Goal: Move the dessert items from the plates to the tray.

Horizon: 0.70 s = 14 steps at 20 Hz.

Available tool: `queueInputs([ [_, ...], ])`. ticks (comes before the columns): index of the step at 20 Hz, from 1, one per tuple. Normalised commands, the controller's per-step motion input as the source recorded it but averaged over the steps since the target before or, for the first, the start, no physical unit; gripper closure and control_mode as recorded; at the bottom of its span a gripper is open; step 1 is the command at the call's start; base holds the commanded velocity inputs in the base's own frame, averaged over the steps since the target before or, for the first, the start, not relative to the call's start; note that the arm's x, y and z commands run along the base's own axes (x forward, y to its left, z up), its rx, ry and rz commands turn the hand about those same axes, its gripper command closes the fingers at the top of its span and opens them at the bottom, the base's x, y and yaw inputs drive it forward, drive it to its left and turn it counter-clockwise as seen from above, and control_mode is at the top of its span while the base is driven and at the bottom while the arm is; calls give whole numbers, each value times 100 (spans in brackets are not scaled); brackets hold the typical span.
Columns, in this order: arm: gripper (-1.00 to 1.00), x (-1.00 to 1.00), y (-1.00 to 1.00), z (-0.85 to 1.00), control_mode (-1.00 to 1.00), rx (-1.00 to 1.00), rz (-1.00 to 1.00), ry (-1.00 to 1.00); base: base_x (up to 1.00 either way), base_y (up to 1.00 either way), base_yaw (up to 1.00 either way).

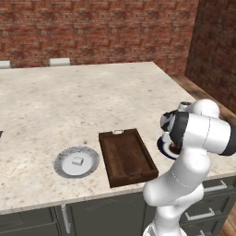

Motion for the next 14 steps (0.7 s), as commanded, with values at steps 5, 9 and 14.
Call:
queueInputs([
  [5, 100, -5, 11, 75, -100, 0, 0, 0, 0, 0, 0],
  [9, 100, -1, 18, 77, -100, 0, 0, 0, 0, 0, 0],
  [14, 100, 0, 46, 48, -100, 0, 5, 0, 0, 0, 0],
])
